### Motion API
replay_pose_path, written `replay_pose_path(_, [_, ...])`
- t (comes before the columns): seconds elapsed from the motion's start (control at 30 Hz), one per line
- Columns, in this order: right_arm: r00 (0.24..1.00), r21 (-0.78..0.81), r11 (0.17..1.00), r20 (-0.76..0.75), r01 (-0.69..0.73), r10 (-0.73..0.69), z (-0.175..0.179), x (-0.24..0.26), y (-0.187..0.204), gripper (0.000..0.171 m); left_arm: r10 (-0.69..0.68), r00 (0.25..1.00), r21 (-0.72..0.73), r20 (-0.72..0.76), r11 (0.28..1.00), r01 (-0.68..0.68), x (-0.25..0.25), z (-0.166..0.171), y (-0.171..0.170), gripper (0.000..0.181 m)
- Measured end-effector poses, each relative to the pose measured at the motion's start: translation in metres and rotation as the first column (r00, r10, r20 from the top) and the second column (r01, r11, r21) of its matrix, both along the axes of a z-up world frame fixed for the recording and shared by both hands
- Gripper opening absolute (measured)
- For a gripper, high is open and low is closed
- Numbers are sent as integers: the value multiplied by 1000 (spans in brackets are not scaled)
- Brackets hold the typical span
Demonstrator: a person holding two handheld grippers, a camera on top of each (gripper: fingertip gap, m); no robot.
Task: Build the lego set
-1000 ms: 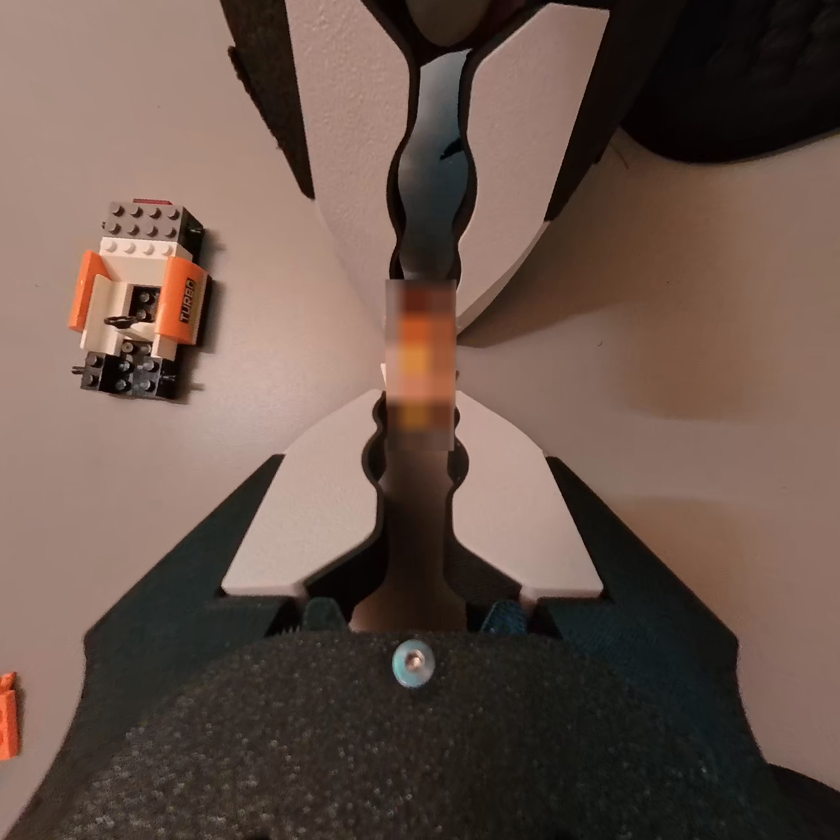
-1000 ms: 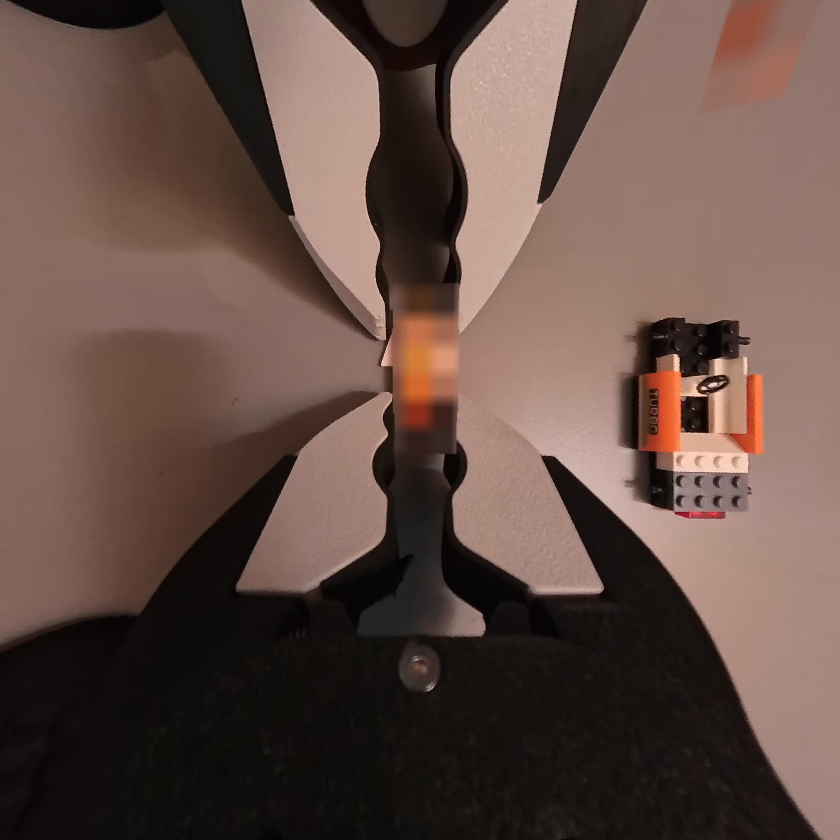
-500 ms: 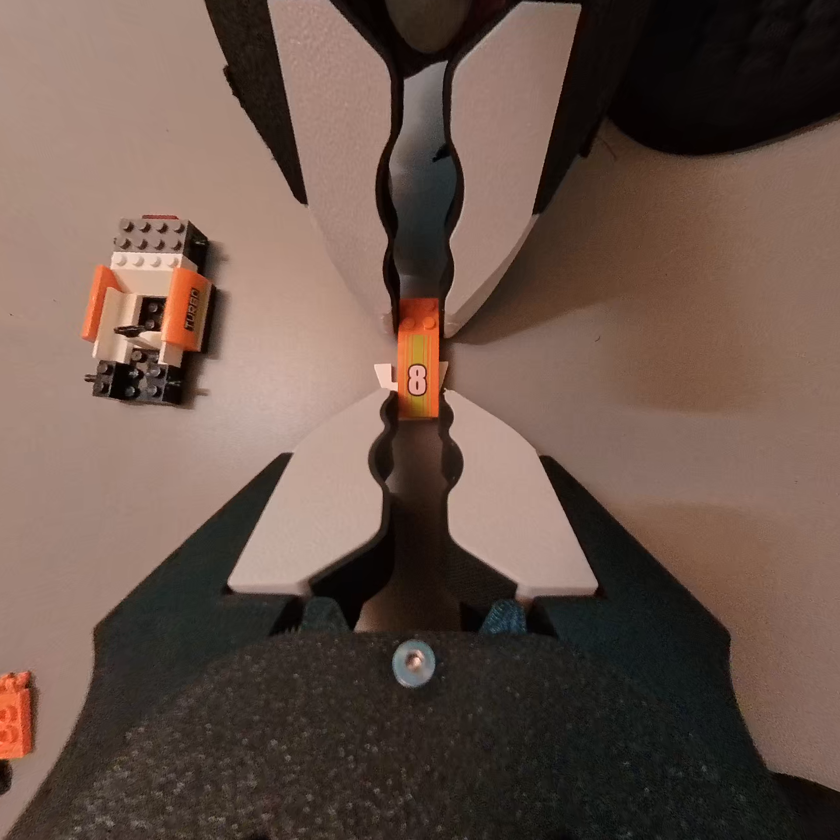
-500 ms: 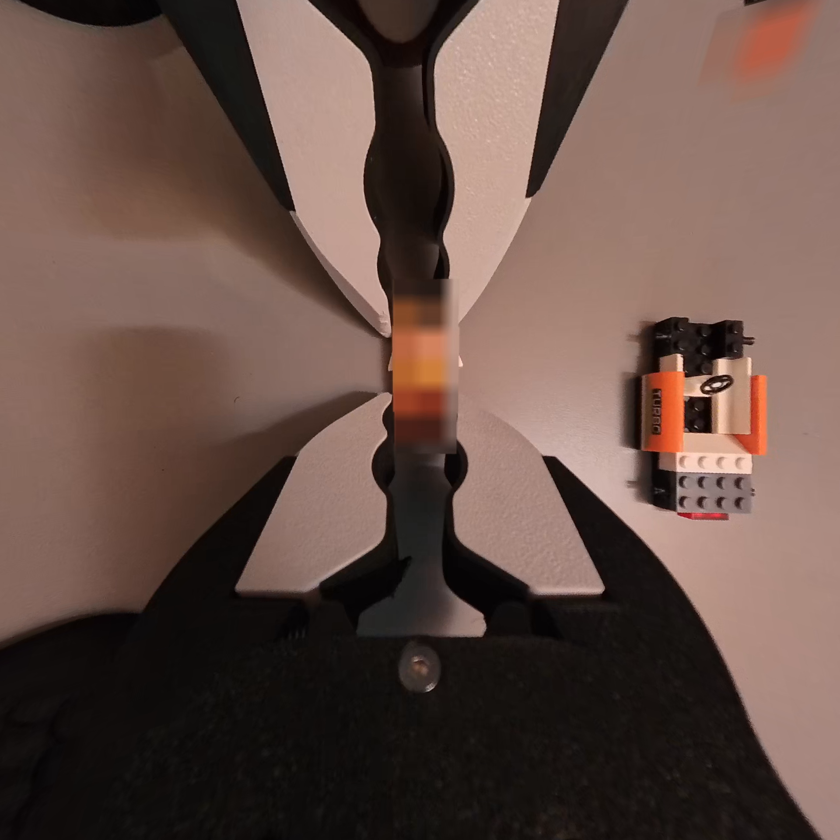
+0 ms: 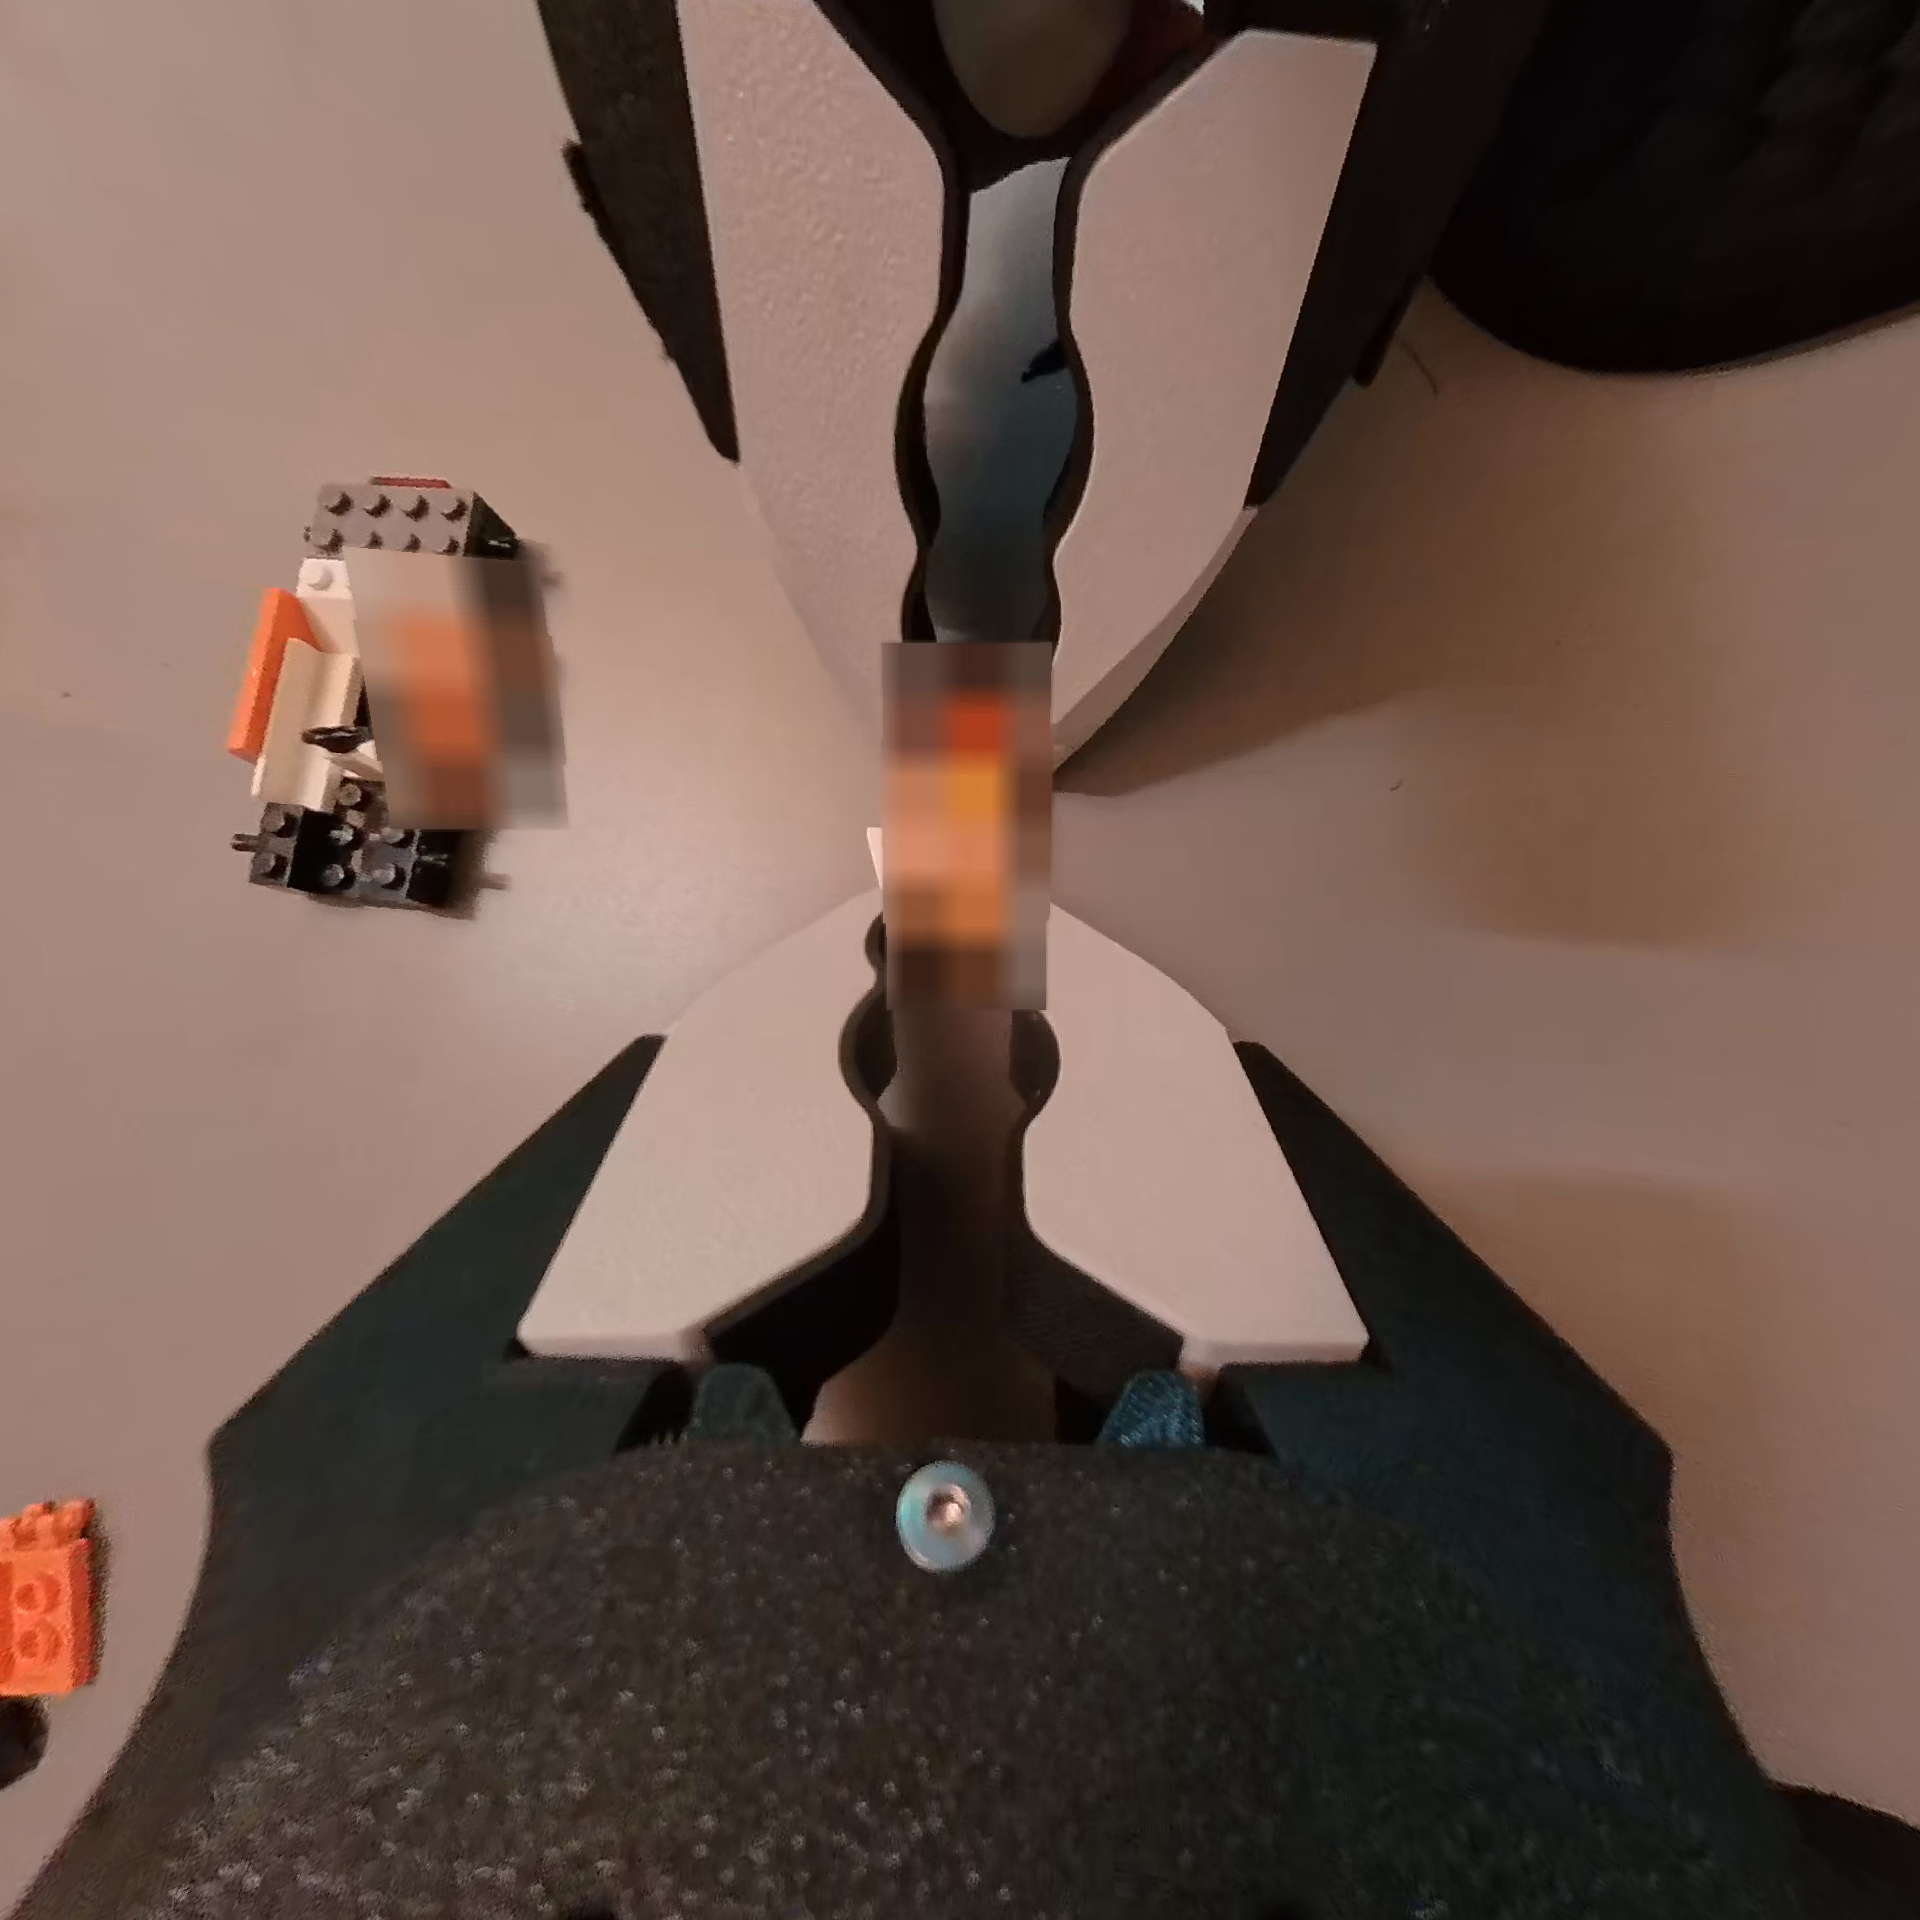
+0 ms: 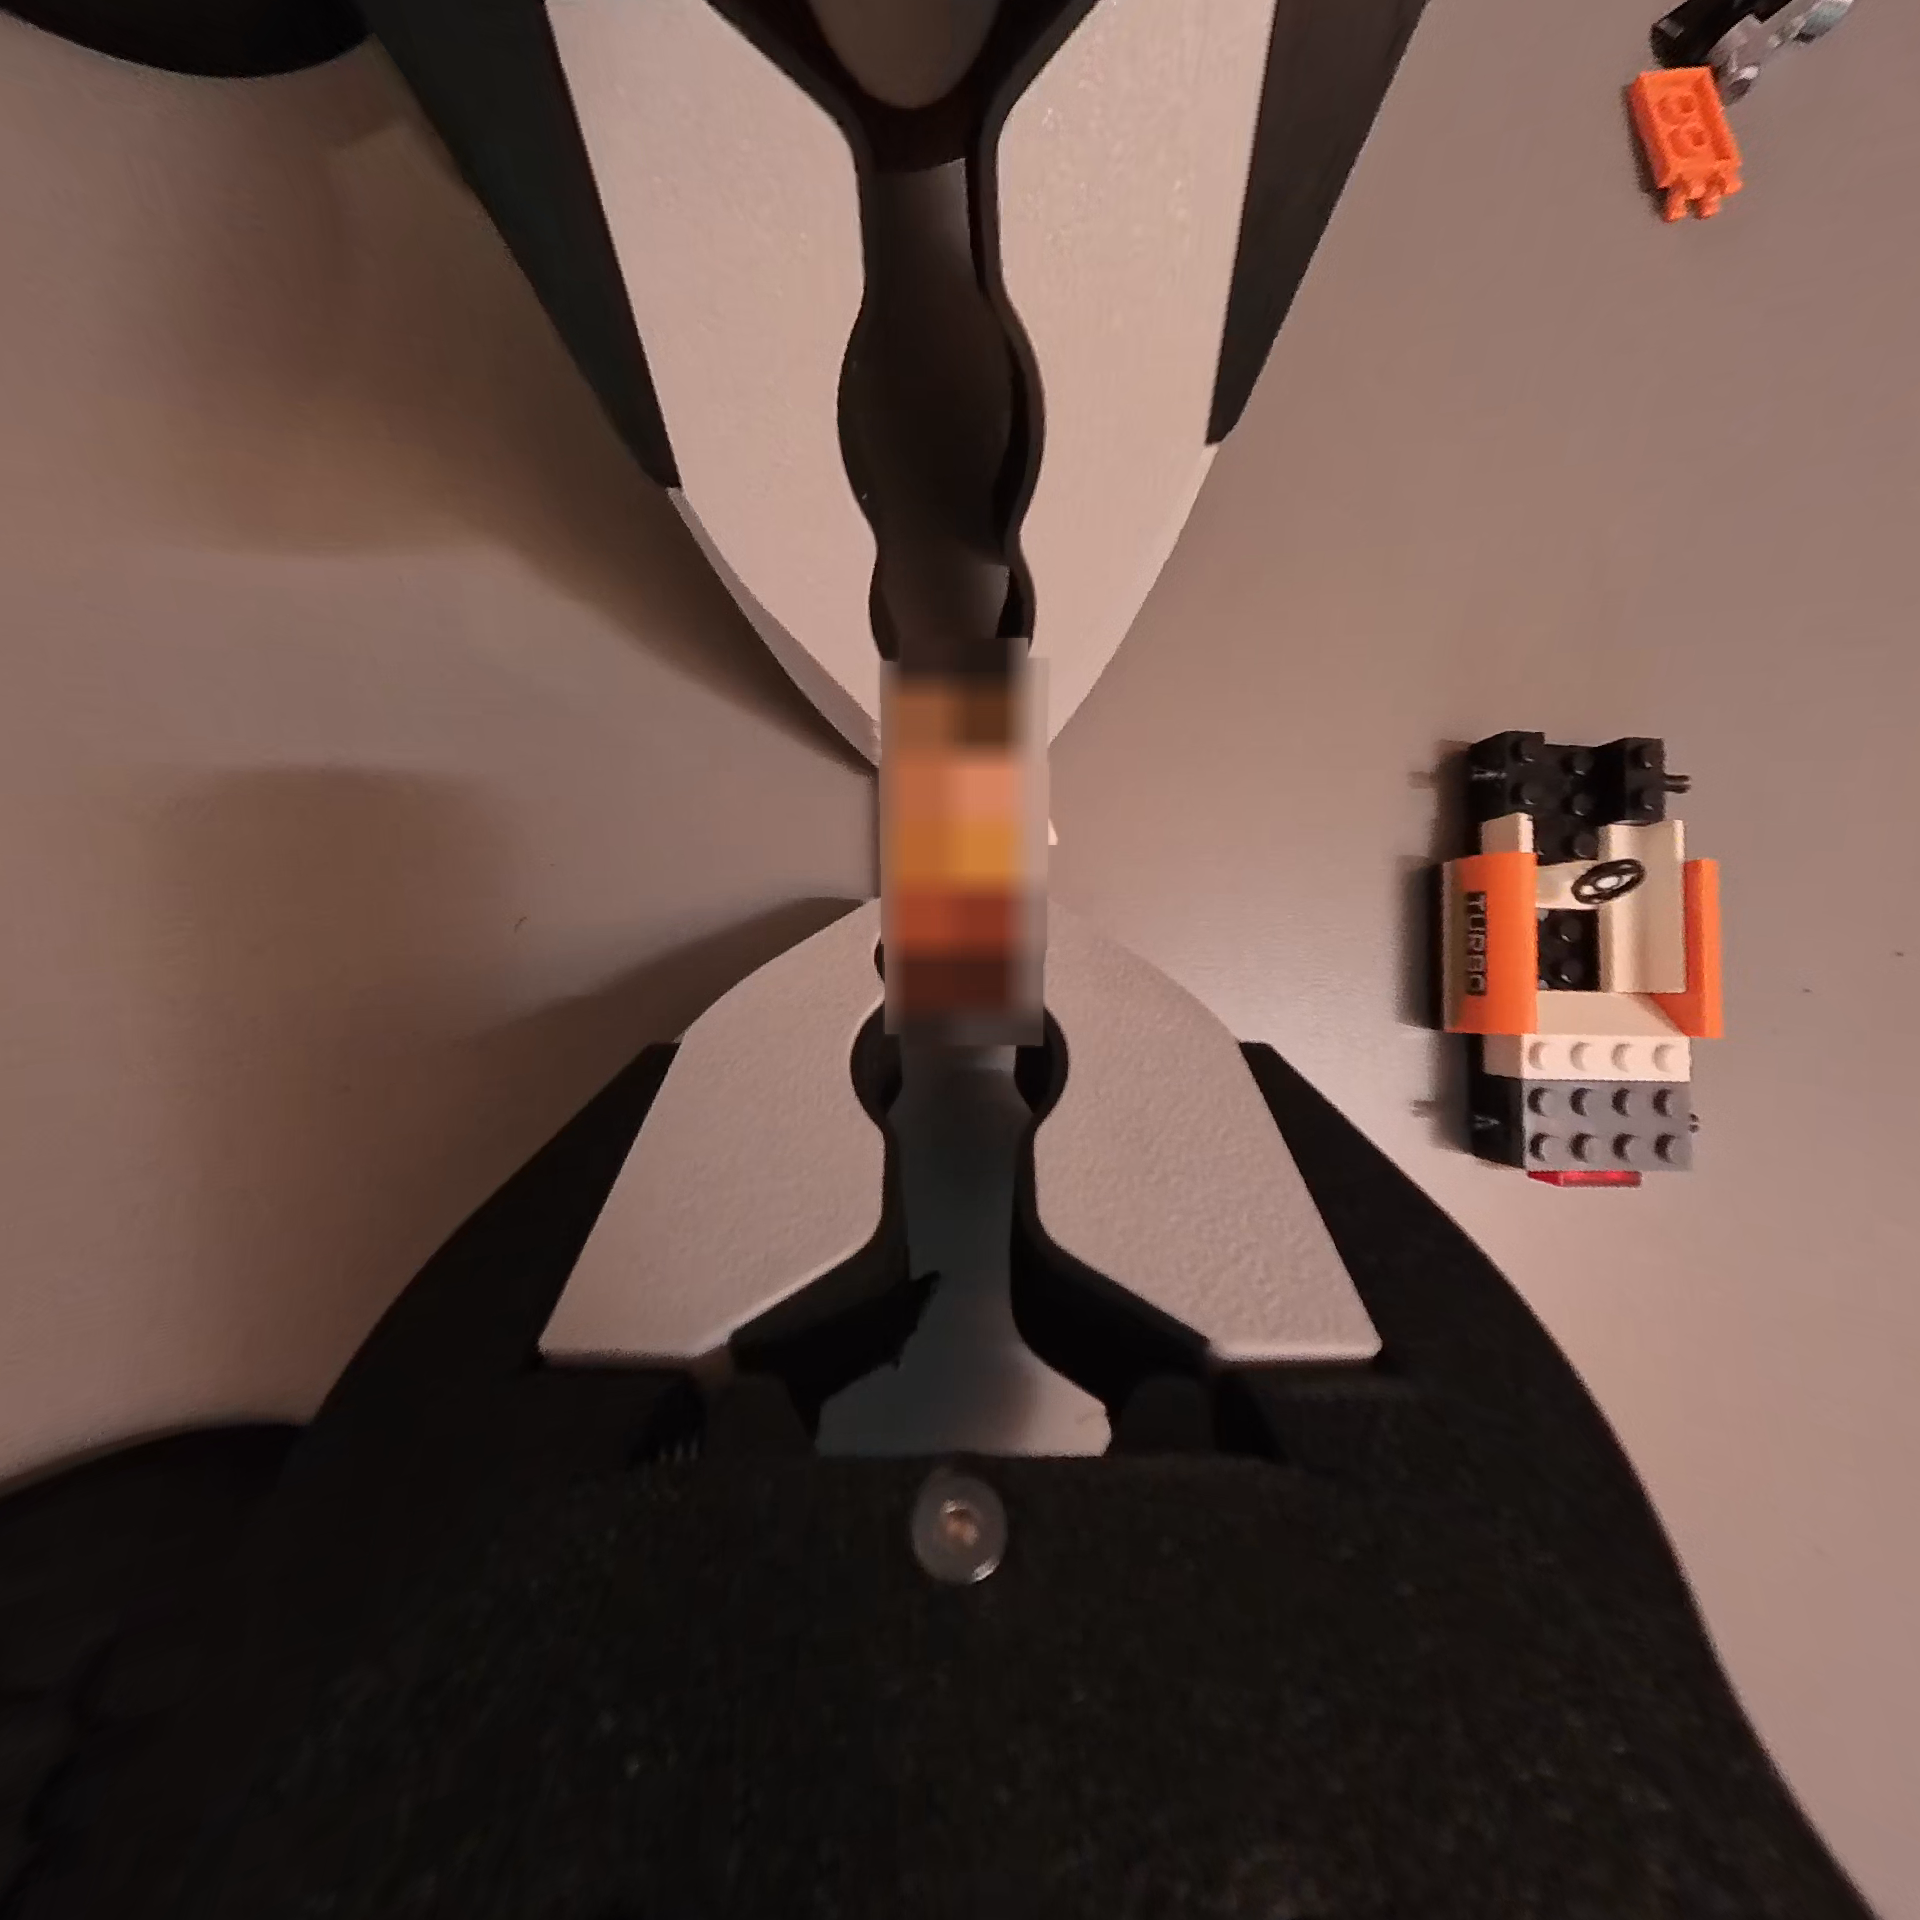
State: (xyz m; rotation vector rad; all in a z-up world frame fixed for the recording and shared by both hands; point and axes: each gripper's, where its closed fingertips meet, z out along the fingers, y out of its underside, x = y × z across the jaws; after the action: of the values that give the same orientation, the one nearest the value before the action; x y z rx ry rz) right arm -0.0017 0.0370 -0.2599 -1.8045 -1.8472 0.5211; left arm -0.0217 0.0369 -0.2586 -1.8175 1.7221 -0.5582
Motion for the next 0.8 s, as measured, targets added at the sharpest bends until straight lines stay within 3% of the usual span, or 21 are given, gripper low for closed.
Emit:
replay_pose_path(0.27, [1000, 6, 1000, 3, 6, -6, 0, 0, 3, 17, 2, 1000, -20, -22, 1000, -3, -1, -1, 0, 28])
replay_pose_path(0.53, [1000, 5, 1000, 18, -8, 8, 0, -1, 3, 17, -9, 996, -115, -94, 993, -2, -1, -3, -3, 24])
replay_pose_path(0.8, [1000, 0, 1000, 3, -3, 3, 0, 0, 3, 17, -30, 990, -105, -137, 994, 15, 2, -4, -1, 21])
